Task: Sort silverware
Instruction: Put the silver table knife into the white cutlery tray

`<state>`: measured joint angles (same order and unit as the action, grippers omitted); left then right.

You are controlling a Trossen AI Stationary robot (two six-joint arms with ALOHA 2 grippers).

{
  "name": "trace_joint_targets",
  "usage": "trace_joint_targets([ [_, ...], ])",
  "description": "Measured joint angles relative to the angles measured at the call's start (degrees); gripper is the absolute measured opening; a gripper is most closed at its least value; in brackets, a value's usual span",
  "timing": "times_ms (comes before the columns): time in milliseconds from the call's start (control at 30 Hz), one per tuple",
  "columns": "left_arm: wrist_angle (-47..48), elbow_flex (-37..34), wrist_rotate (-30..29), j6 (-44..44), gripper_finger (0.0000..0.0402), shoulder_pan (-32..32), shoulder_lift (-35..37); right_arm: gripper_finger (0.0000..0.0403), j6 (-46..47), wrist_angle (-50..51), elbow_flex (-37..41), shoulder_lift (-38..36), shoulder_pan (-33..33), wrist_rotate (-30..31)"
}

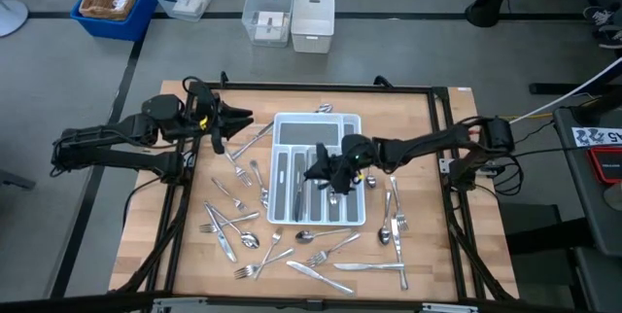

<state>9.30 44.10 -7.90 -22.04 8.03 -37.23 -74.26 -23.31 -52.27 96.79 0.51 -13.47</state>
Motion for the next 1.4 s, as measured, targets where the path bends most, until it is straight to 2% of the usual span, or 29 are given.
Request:
trace_joint_targets([
  [167, 0.94, 0.00, 0.00, -0.42, 0.0123, 0.00, -0.02, 0.0042, -0.02, -3.96, 0.00, 3.81, -1.69, -0.02],
  [700, 1.45, 0.00, -0.01, -0.44, 0.0123, 0.00, -0.04, 0.0042, 0.21, -4.67, -0.24, 13.29, -1.98, 1.87],
  [833, 2.73, 0.00, -0.02, -0.46, 0.0123, 0.00, -0.06, 0.0042, 0.20, -3.84, -0.21, 13.83, -2.00, 5.95],
  [1167, 2.65, 0.00, -0.01, -0.48, 0.0123, -0.01, -0.07, 0.0042, 0.52, -3.34, -3.13, 13.82, -2.00, 8.36],
  [1400, 2.61, 0.00, -0.02, -0.48, 0.0123, -0.01, -0.07, 0.0042, 0.53, -2.09, -4.55, 13.82, -1.99, 12.42],
])
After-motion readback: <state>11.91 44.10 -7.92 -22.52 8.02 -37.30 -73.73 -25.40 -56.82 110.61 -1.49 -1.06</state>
